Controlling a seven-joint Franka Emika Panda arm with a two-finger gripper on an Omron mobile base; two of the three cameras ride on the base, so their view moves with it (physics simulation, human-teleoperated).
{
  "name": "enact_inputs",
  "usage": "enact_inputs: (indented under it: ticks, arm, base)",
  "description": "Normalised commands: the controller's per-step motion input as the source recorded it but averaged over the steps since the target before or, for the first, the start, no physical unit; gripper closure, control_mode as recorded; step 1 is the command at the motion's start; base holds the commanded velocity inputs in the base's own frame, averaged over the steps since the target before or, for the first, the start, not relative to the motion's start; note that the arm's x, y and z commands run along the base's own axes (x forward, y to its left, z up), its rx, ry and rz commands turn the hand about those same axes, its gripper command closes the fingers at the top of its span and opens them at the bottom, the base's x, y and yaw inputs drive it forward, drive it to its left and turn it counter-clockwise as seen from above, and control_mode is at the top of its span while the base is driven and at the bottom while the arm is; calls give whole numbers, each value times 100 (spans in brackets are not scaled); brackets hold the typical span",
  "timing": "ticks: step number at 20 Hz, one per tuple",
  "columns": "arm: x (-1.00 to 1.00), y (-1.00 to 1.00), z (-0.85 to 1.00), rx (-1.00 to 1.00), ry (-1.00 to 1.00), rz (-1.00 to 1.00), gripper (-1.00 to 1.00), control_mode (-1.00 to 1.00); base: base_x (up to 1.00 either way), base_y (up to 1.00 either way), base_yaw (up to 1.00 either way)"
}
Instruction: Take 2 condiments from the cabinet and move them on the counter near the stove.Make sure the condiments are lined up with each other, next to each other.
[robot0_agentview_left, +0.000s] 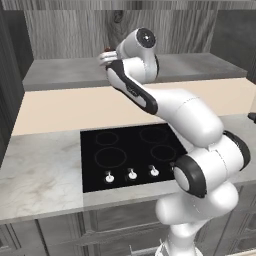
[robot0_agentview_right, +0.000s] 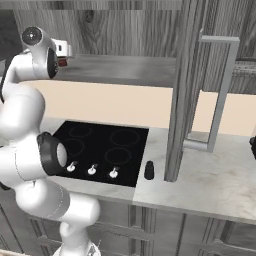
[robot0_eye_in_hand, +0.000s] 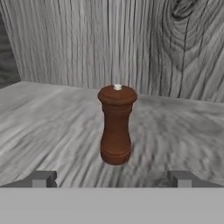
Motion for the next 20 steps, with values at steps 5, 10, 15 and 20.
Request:
enact_inputs:
  ticks: [5, 10, 15, 20]
  arm:
    - [18, 8, -4, 0, 0, 0, -100, -100]
    - [20, 4, -3, 0, 1, 0, -100, -100]
    - [20, 0, -2, 0, 0, 0, -100, -100]
    - [24, 2, -2, 0, 0, 0, -100, -100]
  base:
    - [0, 0, 0]
    - [0, 0, 0]
    - [0, 0, 0]
    - [0, 0, 0]
